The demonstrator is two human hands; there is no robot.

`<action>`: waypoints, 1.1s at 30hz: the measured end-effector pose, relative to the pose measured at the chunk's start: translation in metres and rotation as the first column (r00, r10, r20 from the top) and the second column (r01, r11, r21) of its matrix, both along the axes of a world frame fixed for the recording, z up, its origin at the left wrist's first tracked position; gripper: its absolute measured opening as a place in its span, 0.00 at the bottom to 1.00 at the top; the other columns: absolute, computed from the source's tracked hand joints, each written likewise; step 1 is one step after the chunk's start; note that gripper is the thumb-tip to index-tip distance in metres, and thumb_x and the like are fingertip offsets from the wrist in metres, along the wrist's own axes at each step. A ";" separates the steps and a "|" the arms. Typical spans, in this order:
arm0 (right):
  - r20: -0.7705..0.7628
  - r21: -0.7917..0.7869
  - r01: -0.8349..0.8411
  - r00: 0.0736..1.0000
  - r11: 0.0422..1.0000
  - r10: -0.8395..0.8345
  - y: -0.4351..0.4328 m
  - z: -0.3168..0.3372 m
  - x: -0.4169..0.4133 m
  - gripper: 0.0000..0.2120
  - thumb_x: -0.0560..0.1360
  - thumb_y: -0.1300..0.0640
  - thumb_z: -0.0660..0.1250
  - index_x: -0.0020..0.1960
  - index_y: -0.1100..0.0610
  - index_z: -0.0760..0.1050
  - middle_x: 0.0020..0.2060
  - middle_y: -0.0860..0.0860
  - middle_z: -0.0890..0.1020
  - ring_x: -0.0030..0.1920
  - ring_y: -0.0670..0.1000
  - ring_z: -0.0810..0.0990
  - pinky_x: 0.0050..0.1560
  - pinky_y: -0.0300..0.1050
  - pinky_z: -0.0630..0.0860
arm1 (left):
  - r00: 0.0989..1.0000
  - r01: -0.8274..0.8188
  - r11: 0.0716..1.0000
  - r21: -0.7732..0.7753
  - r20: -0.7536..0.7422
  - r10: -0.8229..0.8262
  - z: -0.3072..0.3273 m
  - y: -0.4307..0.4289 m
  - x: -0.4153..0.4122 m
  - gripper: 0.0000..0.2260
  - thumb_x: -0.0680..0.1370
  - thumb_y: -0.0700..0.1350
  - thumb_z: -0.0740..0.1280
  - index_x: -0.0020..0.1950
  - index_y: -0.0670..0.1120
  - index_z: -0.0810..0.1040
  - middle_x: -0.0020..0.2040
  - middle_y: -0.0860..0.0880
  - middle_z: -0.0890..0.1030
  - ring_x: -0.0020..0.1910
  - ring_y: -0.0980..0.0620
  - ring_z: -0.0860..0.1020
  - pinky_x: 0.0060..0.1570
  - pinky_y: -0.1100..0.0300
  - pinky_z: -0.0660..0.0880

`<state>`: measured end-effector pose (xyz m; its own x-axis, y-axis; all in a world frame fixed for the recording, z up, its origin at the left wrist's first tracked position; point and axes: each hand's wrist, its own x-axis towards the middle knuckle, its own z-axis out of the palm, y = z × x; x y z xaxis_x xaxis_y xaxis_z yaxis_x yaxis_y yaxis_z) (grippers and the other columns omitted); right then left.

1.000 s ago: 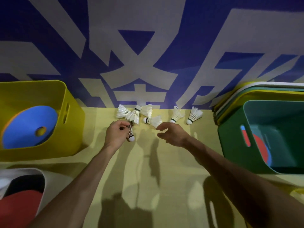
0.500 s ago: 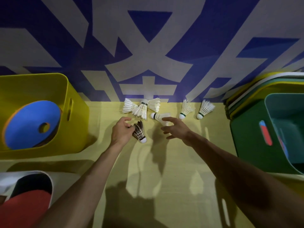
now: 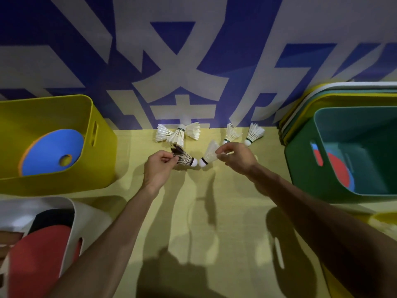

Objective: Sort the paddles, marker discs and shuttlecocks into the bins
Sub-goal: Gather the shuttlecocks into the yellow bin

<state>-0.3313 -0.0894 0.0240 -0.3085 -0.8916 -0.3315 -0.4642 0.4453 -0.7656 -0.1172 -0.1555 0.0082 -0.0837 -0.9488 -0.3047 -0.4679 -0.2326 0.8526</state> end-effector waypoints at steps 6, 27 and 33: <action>-0.014 -0.187 0.068 0.997 0.980 -0.072 0.042 0.051 -0.023 0.08 0.74 0.60 0.69 0.43 0.50 0.71 0.41 0.47 0.77 0.43 0.51 0.79 0.49 0.52 0.80 | 0.997 -0.010 0.990 -0.140 -0.072 0.000 0.060 0.045 -0.024 0.03 0.74 0.42 0.71 0.46 0.45 0.79 0.40 0.52 0.80 0.39 0.57 0.77 0.35 0.76 0.70; 0.028 -0.356 0.298 0.951 0.886 -0.308 0.317 0.126 -0.187 0.07 0.75 0.61 0.68 0.43 0.49 0.78 0.39 0.52 0.82 0.40 0.51 0.81 0.36 0.45 0.78 | 0.831 0.518 0.792 -0.323 -0.032 -0.556 0.154 0.268 -0.177 0.04 0.73 0.40 0.72 0.42 0.48 0.80 0.39 0.51 0.82 0.36 0.60 0.77 0.40 0.70 0.73; -0.125 -0.288 0.315 0.924 0.904 -0.361 0.385 0.118 -0.223 0.04 0.75 0.56 0.69 0.42 0.50 0.79 0.37 0.49 0.83 0.40 0.51 0.82 0.40 0.49 0.78 | 0.702 0.688 0.650 -0.324 0.072 -0.708 0.137 0.315 -0.225 0.04 0.71 0.40 0.74 0.41 0.49 0.81 0.40 0.53 0.83 0.40 0.57 0.80 0.45 0.64 0.75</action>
<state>-0.5546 0.2953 0.1420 -0.6375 -0.7702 -0.0193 -0.4553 0.3968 -0.7970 -0.3420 0.1592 0.1456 -0.7671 -0.6414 0.0138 -0.3328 0.4163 0.8461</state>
